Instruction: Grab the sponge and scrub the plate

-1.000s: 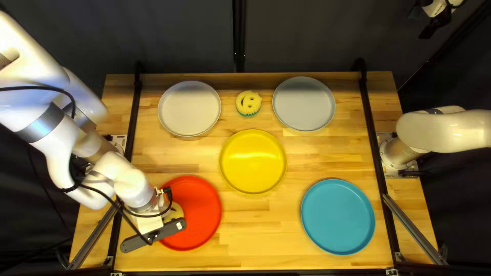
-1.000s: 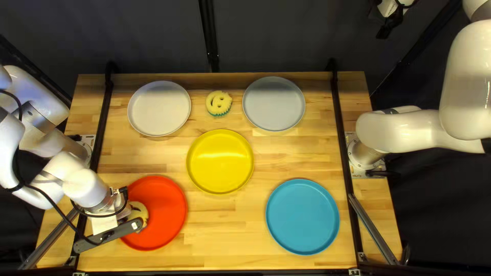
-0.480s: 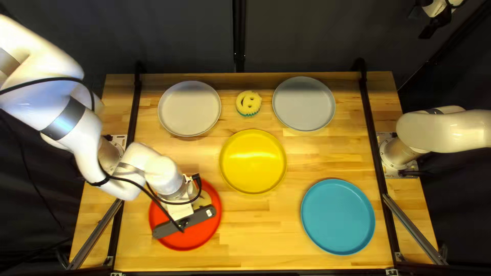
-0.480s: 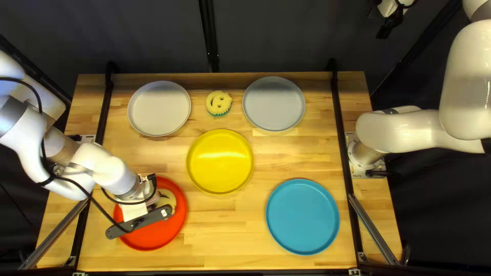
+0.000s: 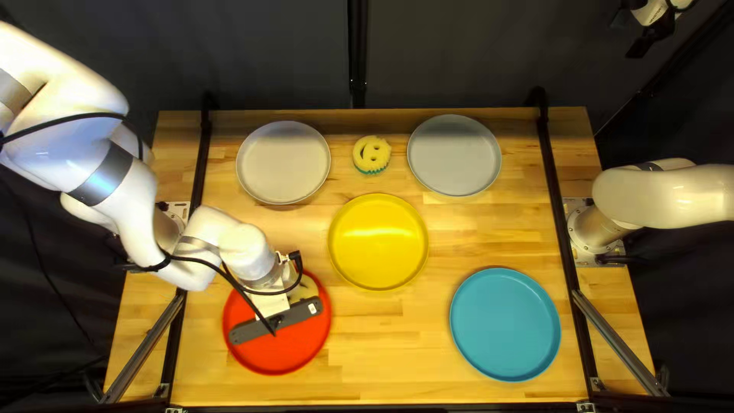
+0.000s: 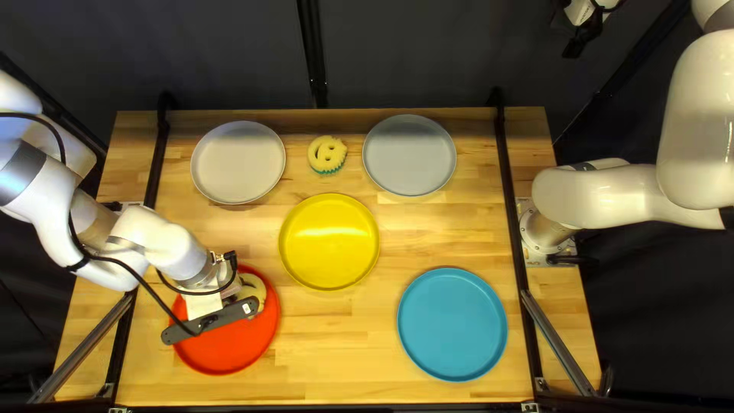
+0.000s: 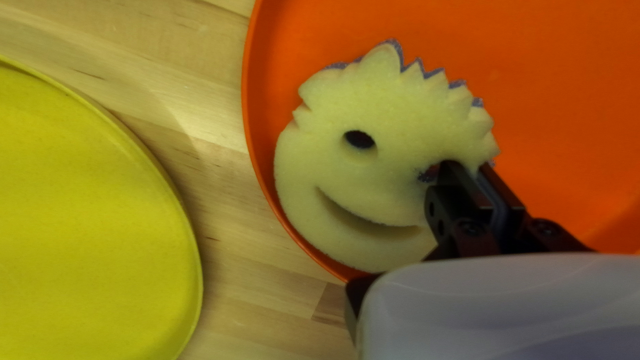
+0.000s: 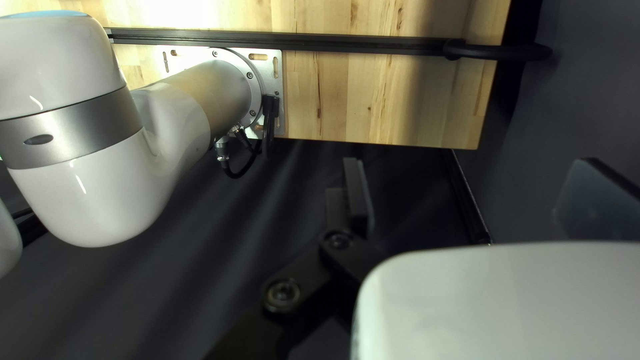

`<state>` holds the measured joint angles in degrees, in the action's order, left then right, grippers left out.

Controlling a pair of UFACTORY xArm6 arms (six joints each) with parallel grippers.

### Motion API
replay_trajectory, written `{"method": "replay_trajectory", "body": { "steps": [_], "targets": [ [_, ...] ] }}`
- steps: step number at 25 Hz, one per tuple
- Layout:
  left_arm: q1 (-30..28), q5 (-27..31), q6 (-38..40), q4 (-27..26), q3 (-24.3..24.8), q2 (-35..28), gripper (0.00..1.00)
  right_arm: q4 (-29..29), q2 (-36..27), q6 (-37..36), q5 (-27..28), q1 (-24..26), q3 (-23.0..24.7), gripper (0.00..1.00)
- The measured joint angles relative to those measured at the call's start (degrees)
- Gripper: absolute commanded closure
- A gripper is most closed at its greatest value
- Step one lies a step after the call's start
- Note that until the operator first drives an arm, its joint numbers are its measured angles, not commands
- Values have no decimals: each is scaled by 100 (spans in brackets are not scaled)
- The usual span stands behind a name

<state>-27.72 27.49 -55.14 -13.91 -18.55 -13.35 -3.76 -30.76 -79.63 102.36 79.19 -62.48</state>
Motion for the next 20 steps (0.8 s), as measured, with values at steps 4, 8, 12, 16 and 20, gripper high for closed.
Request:
{"method": "replay_trajectory", "body": {
  "steps": [4, 8, 12, 16, 20],
  "targets": [
    [-64, -34, -35, -189, 261, -225, 100, 0, 0, 0, 0, 0, 0, 0],
    [-163, 21, 37, -318, 503, -504, 100, 0, 0, 0, 0, 0, 0, 0],
    [-319, 79, 212, -395, 713, -760, 100, 0, 0, 0, 0, 0, 0, 0],
    [-542, 214, 545, -400, 1058, -1307, 100, 0, 0, 0, 0, 0, 0, 0],
    [-777, 221, 767, -474, 1296, -1561, 100, 0, 0, 0, 0, 0, 0, 0]
  ]
}}
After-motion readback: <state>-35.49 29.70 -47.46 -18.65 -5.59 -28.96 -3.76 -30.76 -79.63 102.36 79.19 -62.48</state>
